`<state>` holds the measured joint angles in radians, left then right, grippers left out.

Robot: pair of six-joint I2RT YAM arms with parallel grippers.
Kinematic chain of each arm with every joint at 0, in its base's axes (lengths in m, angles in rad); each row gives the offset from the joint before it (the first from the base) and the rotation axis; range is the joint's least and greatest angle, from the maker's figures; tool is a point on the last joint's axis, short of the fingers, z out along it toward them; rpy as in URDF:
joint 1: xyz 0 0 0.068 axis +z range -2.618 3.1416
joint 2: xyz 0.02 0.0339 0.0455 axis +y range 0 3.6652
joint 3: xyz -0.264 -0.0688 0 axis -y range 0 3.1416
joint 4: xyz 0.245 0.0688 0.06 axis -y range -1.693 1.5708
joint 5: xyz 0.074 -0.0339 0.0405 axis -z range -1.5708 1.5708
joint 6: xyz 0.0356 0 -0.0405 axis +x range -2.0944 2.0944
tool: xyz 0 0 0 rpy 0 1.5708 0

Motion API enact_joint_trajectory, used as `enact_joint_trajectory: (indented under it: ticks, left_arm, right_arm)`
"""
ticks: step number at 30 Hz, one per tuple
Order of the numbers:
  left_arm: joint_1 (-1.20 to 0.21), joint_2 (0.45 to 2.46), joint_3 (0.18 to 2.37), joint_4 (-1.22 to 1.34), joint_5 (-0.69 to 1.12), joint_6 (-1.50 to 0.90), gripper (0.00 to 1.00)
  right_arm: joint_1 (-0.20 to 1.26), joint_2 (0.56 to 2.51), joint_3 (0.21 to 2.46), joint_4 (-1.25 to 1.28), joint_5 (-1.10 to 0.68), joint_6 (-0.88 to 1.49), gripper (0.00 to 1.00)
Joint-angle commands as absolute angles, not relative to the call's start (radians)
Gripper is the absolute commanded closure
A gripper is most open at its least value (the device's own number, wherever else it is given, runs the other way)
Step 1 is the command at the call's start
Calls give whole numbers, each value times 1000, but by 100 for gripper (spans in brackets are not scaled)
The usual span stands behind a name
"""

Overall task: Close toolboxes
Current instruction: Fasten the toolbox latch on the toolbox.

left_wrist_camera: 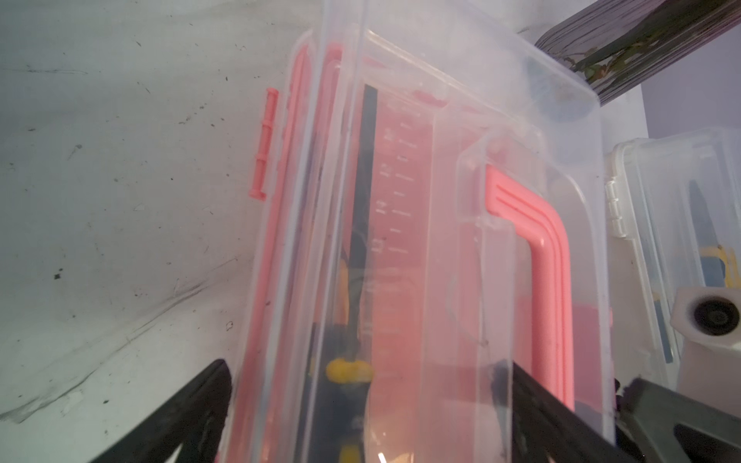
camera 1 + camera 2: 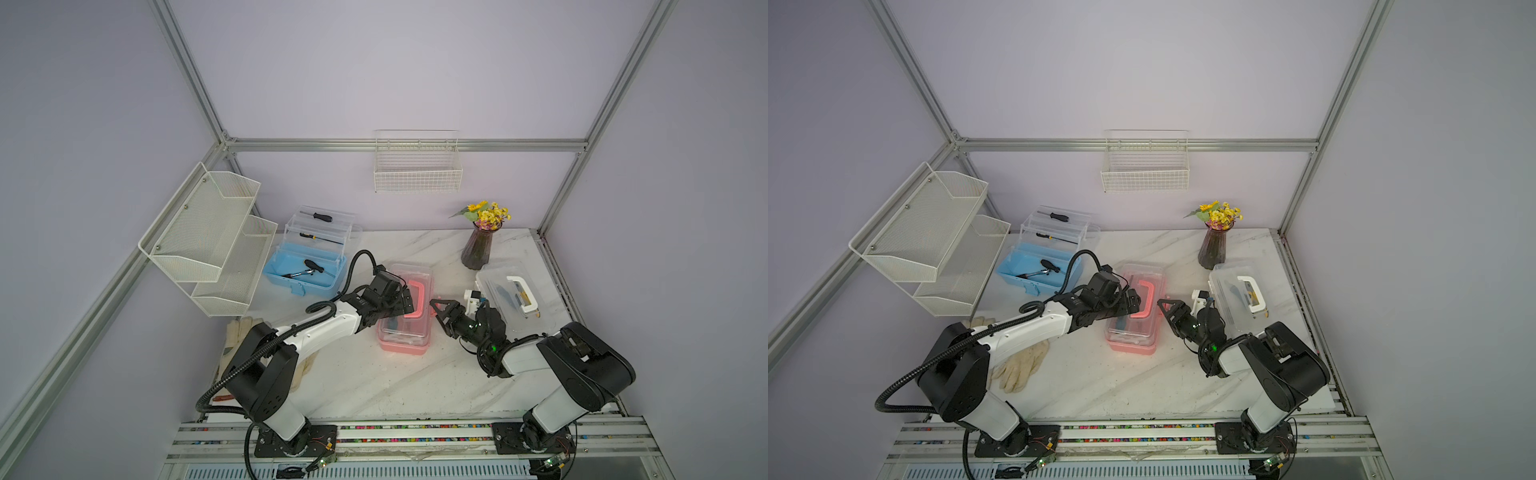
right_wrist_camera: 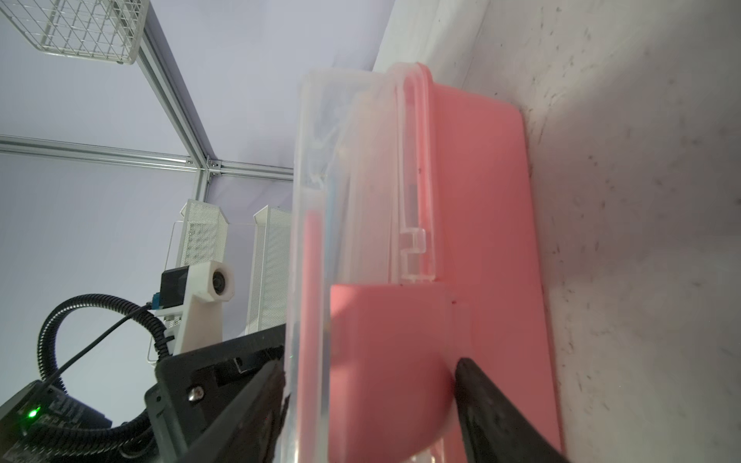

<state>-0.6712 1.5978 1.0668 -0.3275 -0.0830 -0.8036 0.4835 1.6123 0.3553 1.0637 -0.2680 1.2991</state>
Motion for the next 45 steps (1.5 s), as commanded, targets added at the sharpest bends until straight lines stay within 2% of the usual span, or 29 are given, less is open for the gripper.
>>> enact_joint_trajectory:
  ticks: [1, 9, 14, 21, 23, 28, 35, 45]
  left_arm:
    - [-693, 1579, 1037, -496, -63, -827, 0]
    - [-693, 1519, 1036, -503, -87, -816, 0]
    - [-693, 1528, 1028, -503, -87, -819, 0]
    - [-693, 1542, 1026, -497, -83, -819, 0]
    - [-693, 1542, 1025, -497, -83, -816, 0]
    - [-693, 1552, 1028, -493, -77, -814, 0]
    - [-693, 1558, 1027, -485, -66, -815, 0]
    - [-693, 1559, 1023, -482, -63, -817, 0]
  right_arm:
    - [492, 1604, 382, 1100, -301, 1304, 34]
    - [492, 1569, 398, 1021, -299, 1269, 43]
    - [493, 1565, 406, 987, -297, 1245, 52]
    - [493, 1574, 419, 978, -310, 1231, 61]
    - [493, 1555, 429, 945, -313, 1210, 60]
    - [493, 1491, 466, 807, -319, 1151, 44]
    - [492, 1470, 480, 756, -317, 1129, 45]
    - [492, 1552, 476, 839, -345, 1161, 48]
